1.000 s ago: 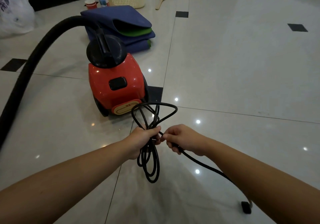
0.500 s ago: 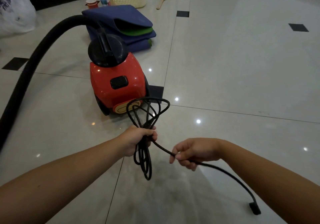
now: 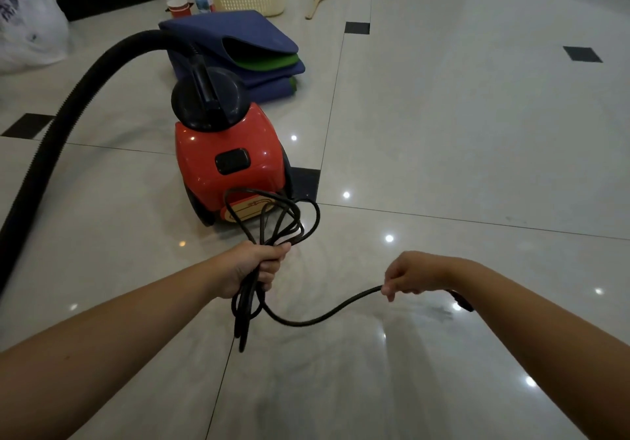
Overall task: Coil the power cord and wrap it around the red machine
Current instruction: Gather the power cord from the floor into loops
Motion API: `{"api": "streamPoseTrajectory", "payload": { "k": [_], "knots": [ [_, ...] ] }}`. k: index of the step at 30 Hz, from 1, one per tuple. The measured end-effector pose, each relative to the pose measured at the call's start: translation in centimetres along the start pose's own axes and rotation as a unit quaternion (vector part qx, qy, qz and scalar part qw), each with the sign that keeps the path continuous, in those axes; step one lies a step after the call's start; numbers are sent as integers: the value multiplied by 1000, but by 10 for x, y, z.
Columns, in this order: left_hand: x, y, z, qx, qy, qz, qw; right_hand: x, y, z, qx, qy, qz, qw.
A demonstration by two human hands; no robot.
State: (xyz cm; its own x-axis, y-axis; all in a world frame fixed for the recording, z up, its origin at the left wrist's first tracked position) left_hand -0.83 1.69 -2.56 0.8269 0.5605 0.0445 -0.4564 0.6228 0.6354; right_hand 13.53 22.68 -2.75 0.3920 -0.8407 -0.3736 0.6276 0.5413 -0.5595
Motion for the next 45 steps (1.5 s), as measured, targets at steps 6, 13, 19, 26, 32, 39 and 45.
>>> {"api": "streamPoseTrajectory", "payload": {
  "k": [6,13,19,26,32,39,45],
  "knots": [
    [6,0,1,-9,-11,-20,1000,5,-66,-9,-99,64,87,989],
    [16,3,4,-10,-60,-6,998,-4,-80,-16,-130,233,-27,963],
    [27,7,1,8,-53,-42,998,2,-88,-23,-129,301,-87,941],
    [11,4,-4,-8,18,-29,999,-25,-68,-22,-116,316,-88,938],
    [6,10,-6,53,36,24,998,-21,-46,-20,-80,323,-163,929],
    [8,10,-8,67,66,25,995,14,-52,-22,-4,157,-436,886],
    [3,9,-3,47,64,-36,996,-8,-52,-23,-45,279,-311,908]
  ]
}}
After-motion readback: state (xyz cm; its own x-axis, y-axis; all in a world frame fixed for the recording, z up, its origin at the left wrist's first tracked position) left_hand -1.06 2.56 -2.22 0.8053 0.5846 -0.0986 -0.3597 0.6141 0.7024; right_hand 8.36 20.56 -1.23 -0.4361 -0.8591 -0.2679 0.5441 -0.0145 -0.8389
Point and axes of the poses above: each hand's wrist, its own z-axis away from the middle knuckle, its own x-axis out of the palm, y = z × x, the point moved 4 cm from there along -z, towards the middle knuckle, and after that the axes turned 8 degrees about -z, right-handed, at the moved point
